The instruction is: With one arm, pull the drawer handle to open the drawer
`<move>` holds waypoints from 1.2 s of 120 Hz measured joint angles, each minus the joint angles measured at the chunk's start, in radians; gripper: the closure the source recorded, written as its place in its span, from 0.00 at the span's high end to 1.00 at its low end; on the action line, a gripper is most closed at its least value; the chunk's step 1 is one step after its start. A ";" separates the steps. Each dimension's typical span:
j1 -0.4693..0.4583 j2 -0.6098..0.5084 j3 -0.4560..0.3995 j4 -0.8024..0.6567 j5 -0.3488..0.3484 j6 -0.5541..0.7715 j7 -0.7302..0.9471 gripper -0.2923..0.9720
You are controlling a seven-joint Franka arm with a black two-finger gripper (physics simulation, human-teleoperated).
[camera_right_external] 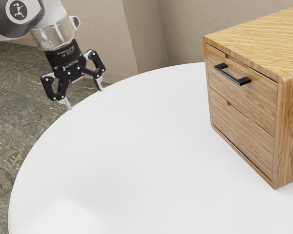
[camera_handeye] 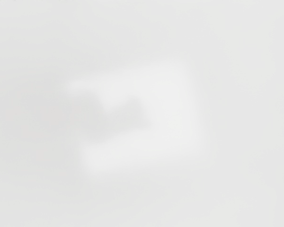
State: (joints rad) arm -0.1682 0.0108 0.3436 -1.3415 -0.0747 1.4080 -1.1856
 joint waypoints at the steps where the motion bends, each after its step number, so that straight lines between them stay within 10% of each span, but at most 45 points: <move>1: 0.002 0.000 0.000 0.000 0.000 0.000 0.000 0.77; 42: 0.068 -0.012 -0.009 0.145 -0.001 -0.034 -0.008 0.77; 57: 0.265 -0.014 -0.189 0.254 -0.006 -0.006 -0.023 0.77; 78: 0.379 -0.054 -0.302 0.019 -0.065 0.202 -0.007 0.77; 104: -0.113 -0.109 -0.411 -0.152 -0.180 0.475 0.073 0.76; 144: -0.011 -0.033 -0.400 -0.212 -0.225 0.717 0.111 0.77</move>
State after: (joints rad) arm -0.1790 -0.0222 -0.0567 -1.5539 -0.2999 2.1249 -1.0746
